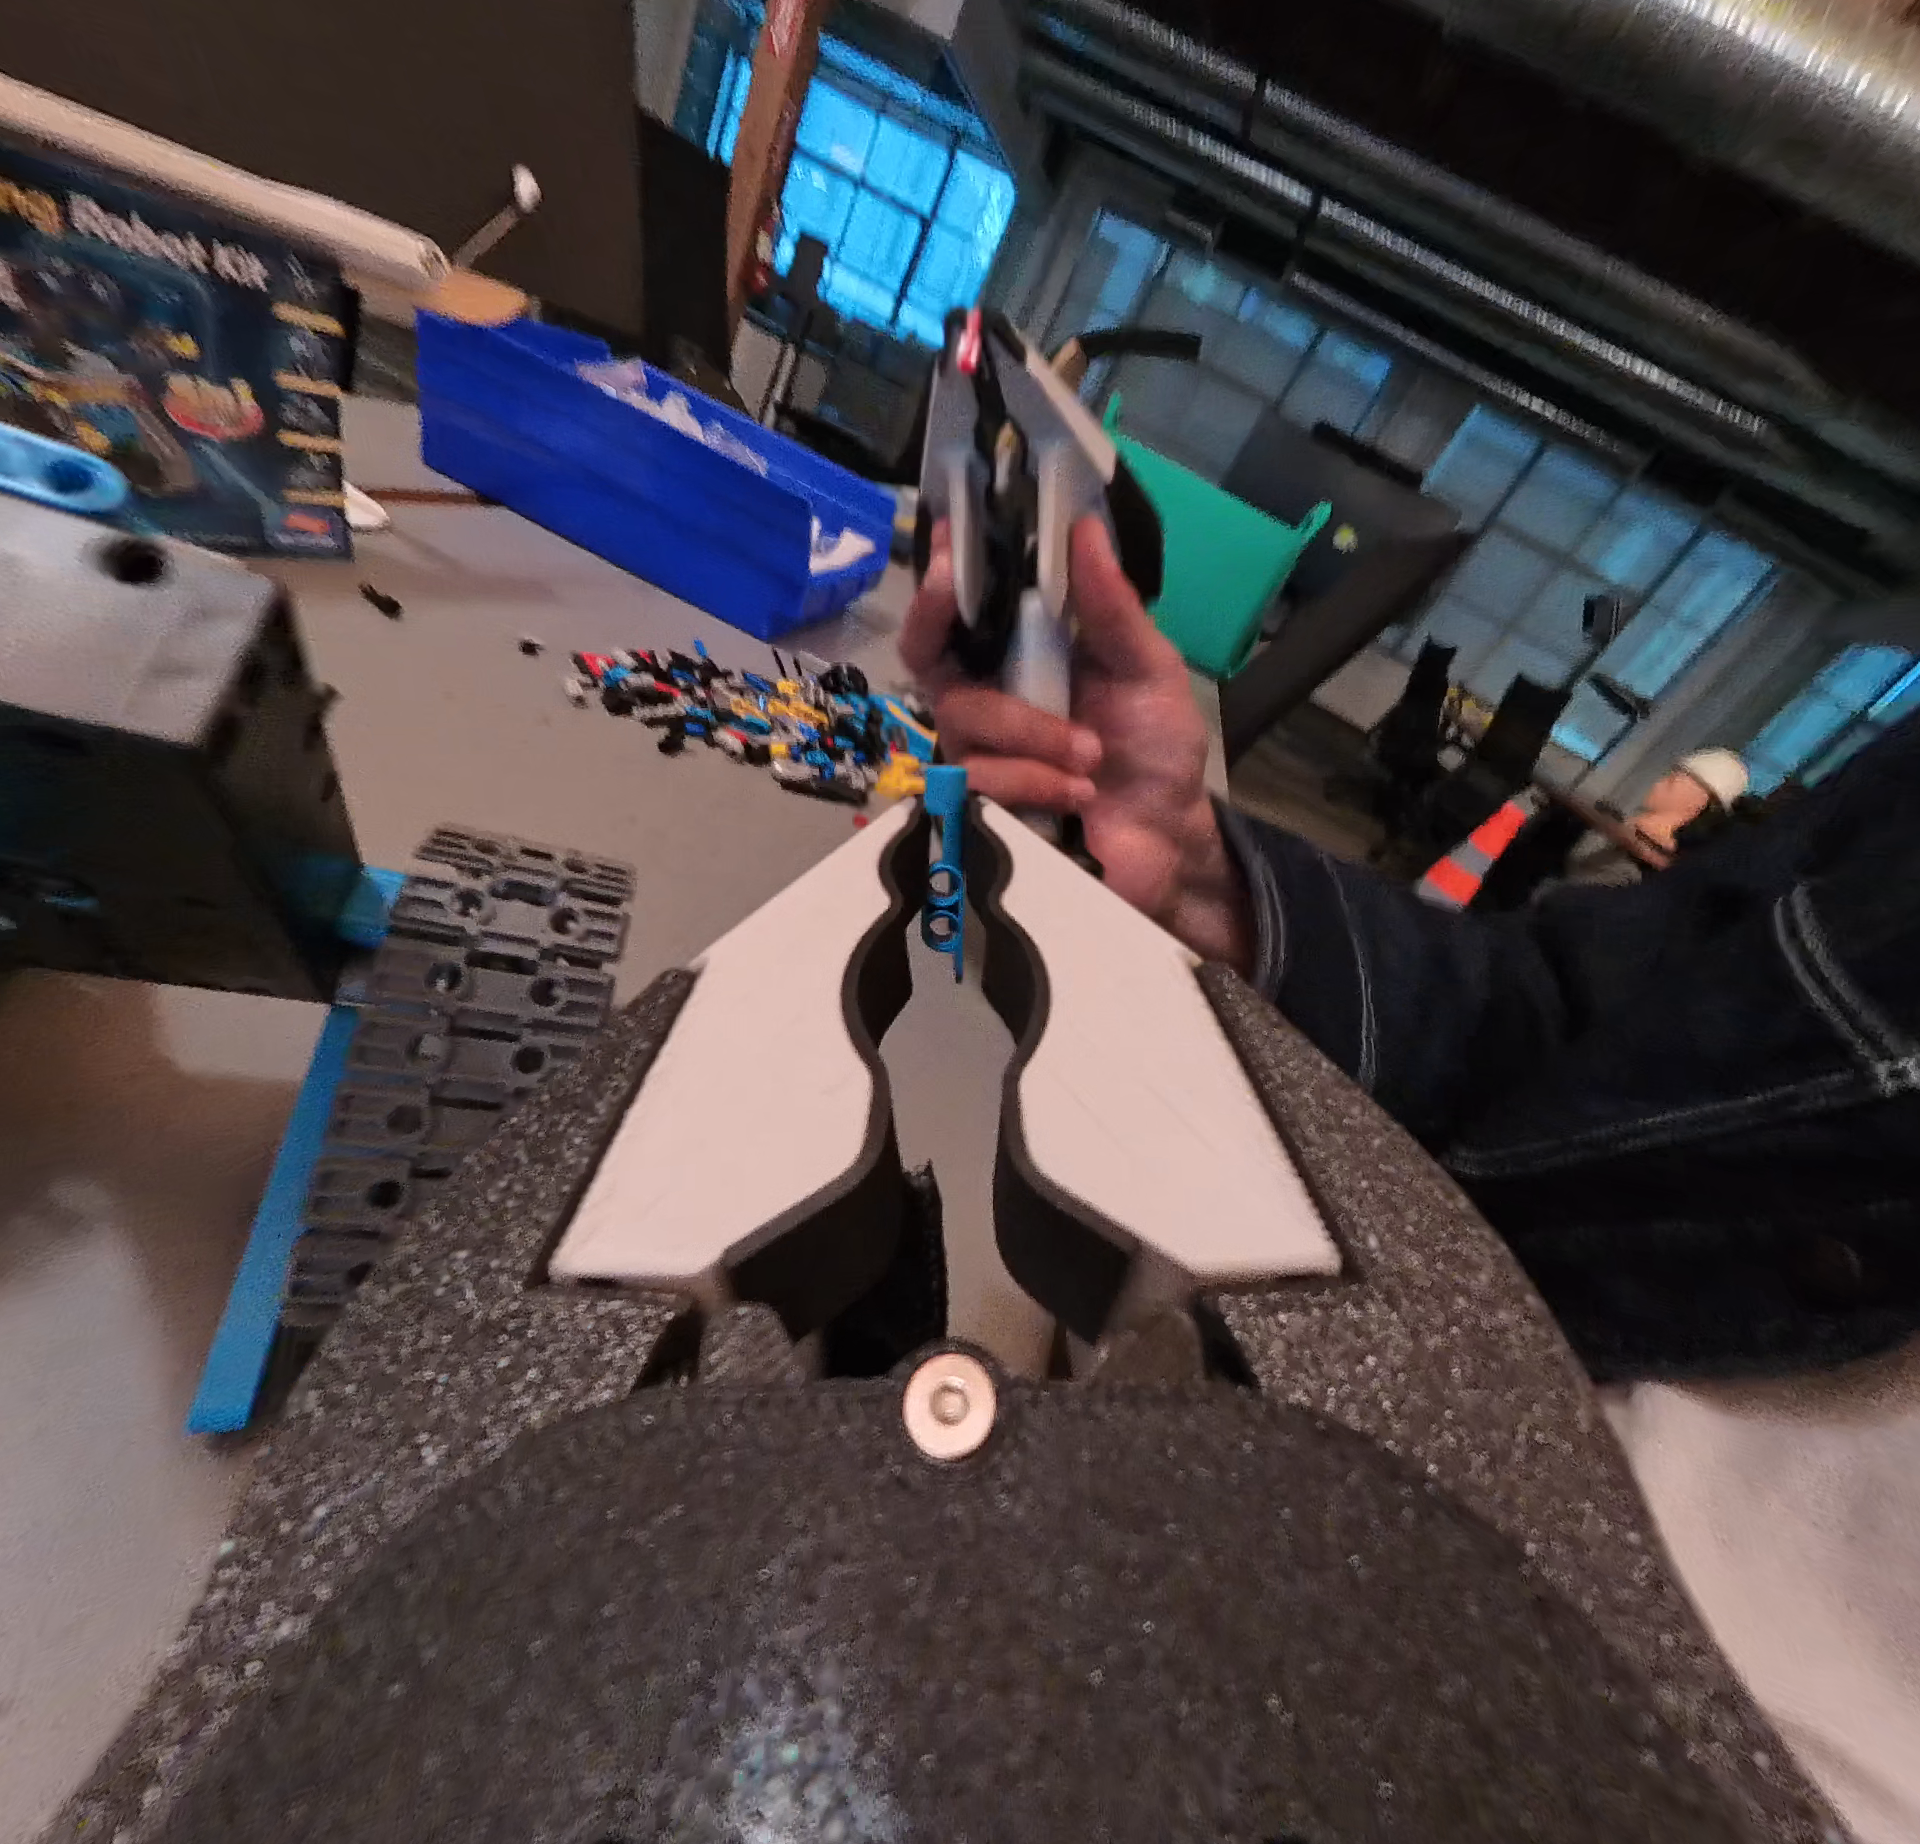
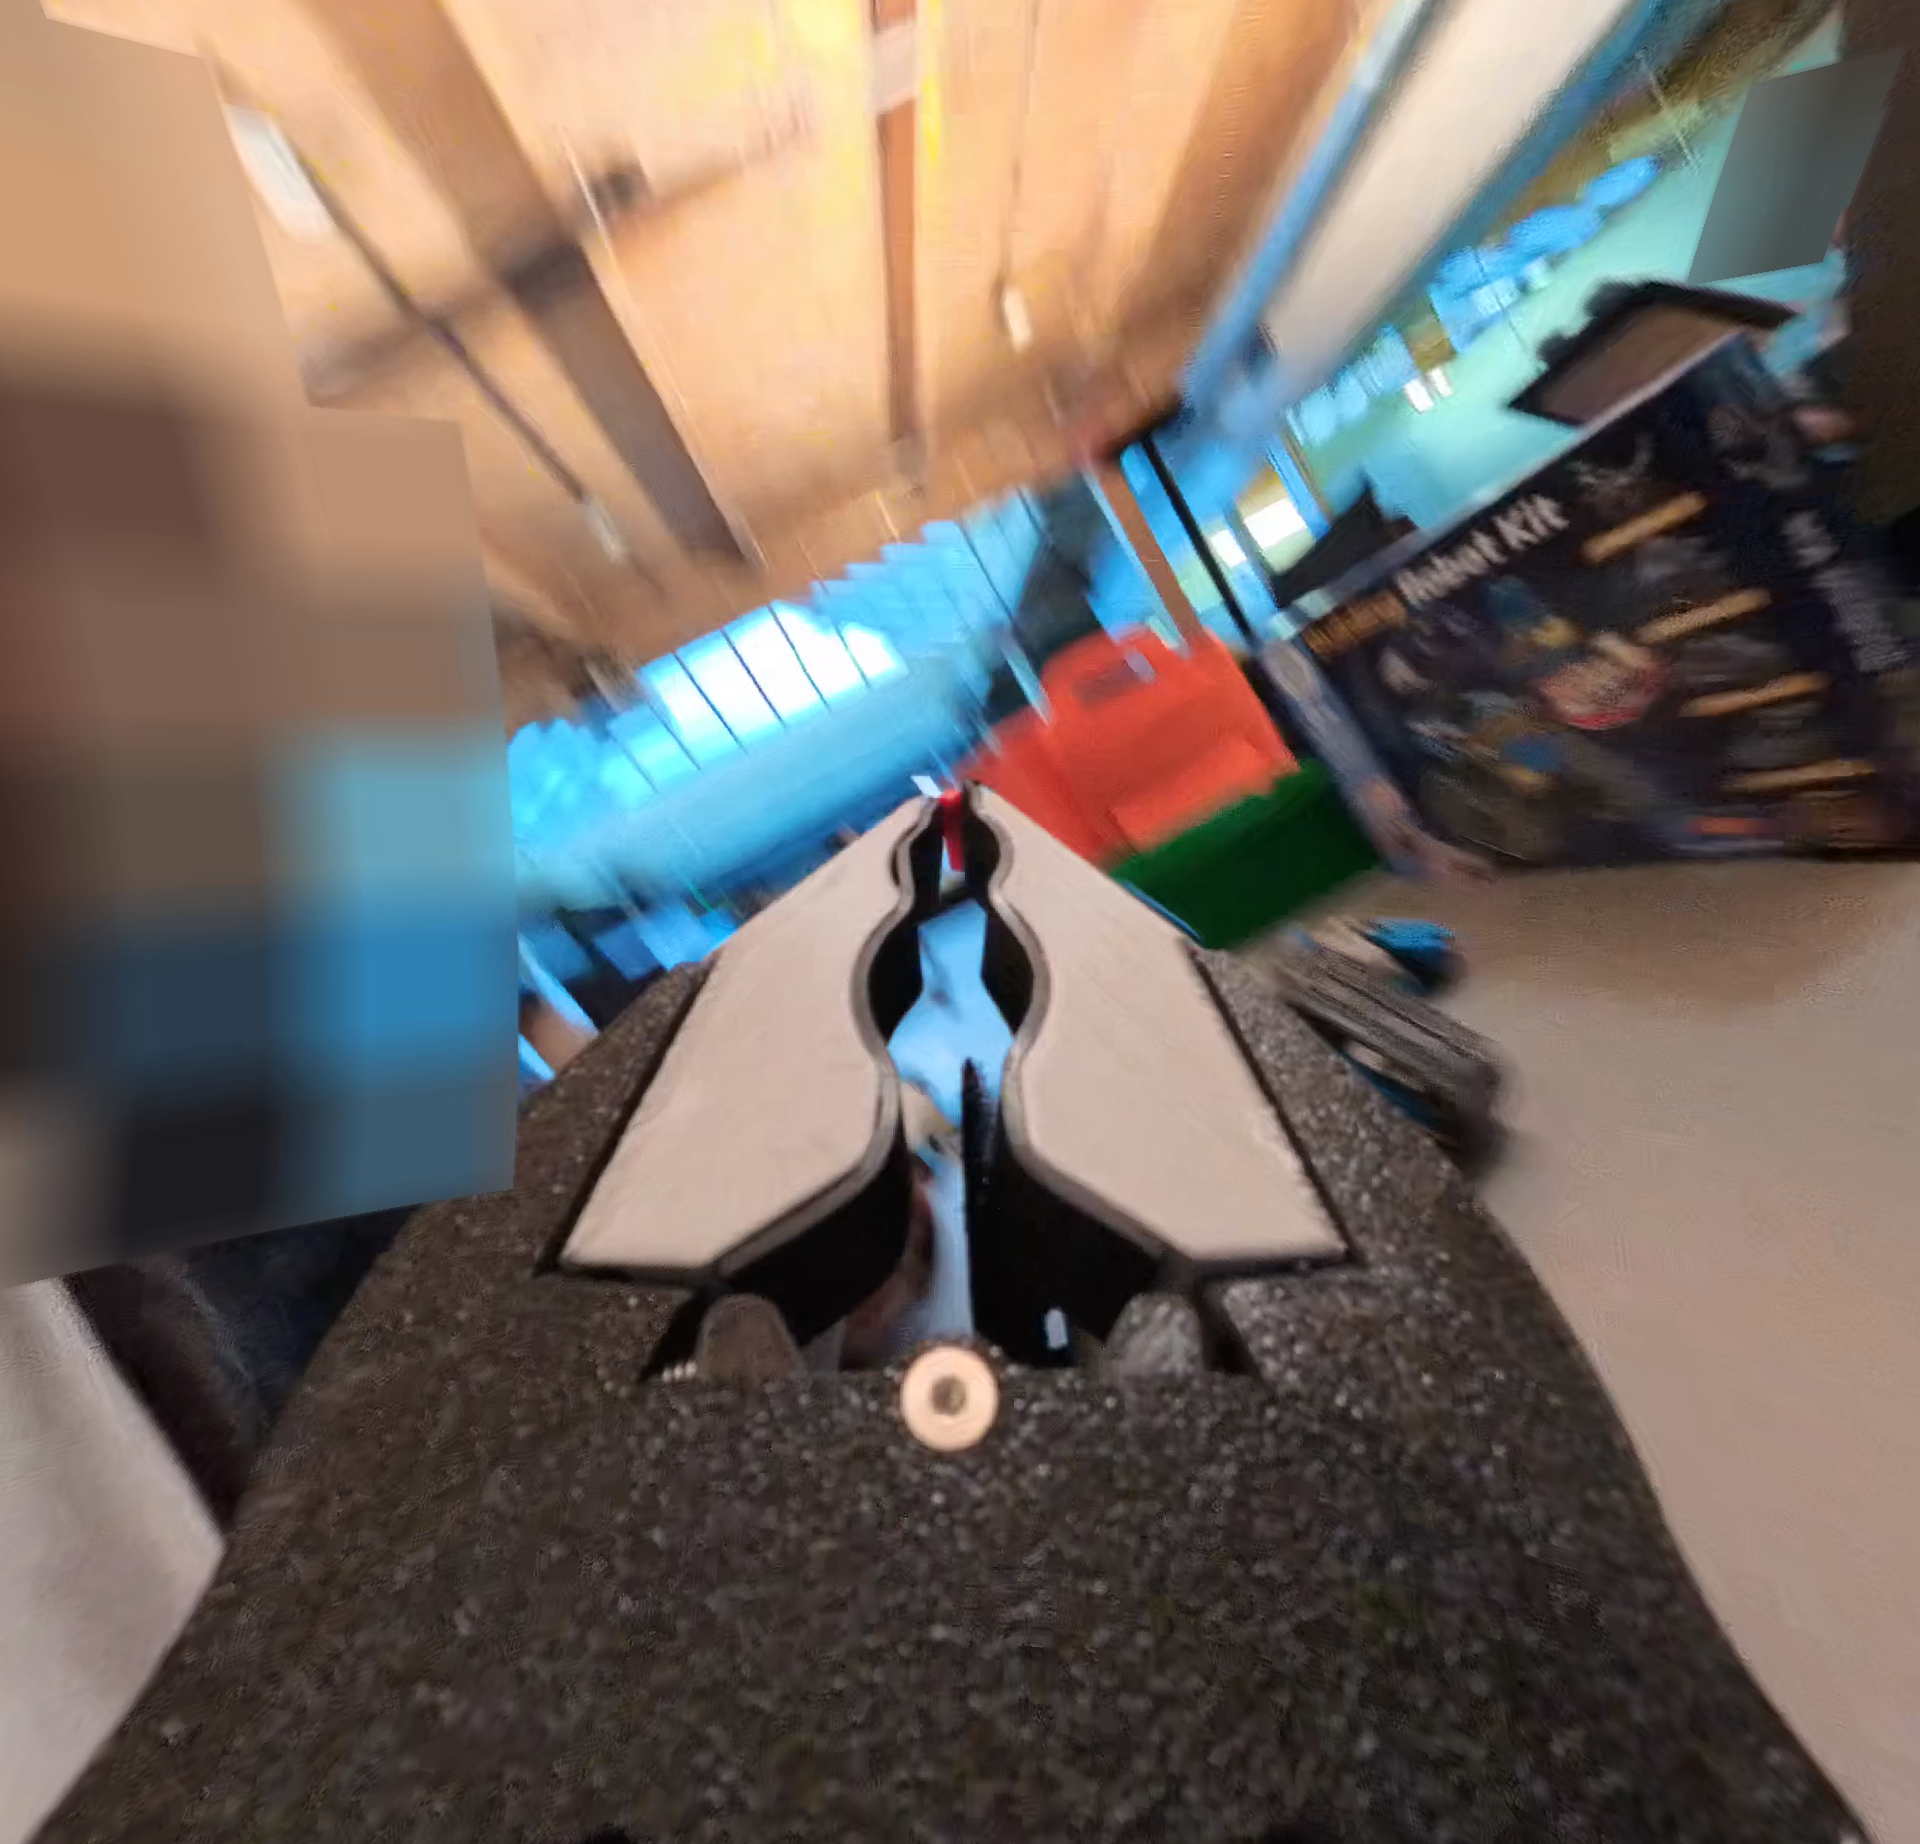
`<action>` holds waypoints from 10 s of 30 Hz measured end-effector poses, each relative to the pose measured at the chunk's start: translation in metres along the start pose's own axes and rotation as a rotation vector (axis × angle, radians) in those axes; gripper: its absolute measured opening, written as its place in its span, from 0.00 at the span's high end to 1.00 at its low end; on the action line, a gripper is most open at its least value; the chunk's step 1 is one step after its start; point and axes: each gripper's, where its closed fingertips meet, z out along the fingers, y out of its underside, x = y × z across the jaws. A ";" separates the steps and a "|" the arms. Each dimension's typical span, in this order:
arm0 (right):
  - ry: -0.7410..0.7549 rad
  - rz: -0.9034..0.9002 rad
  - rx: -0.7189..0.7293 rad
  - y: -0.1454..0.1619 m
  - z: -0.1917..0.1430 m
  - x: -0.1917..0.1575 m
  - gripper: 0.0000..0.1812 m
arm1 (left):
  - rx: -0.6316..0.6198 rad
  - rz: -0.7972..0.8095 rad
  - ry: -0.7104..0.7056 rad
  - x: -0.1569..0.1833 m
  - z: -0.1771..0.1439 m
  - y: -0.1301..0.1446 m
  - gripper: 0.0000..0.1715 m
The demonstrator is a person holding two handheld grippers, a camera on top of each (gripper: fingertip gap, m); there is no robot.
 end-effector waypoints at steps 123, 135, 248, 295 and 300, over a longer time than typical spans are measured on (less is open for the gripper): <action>0.195 0.476 -0.732 0.132 0.076 0.058 0.88 | -0.161 0.476 -0.416 -0.119 -0.037 -0.042 0.61; 0.294 0.453 -0.575 0.128 0.083 0.070 0.99 | -0.135 0.500 -0.569 -0.123 -0.039 -0.042 0.61; -0.106 0.330 -0.545 0.119 0.046 0.000 1.00 | 0.080 0.457 -0.209 -0.035 -0.041 -0.058 0.91; -0.065 0.227 -0.319 0.077 0.048 0.006 0.99 | -0.011 -0.142 0.052 -0.024 0.007 -0.016 0.97; -0.025 0.297 -0.225 0.073 0.051 0.016 0.98 | 0.036 -0.190 0.044 -0.032 0.003 -0.023 0.97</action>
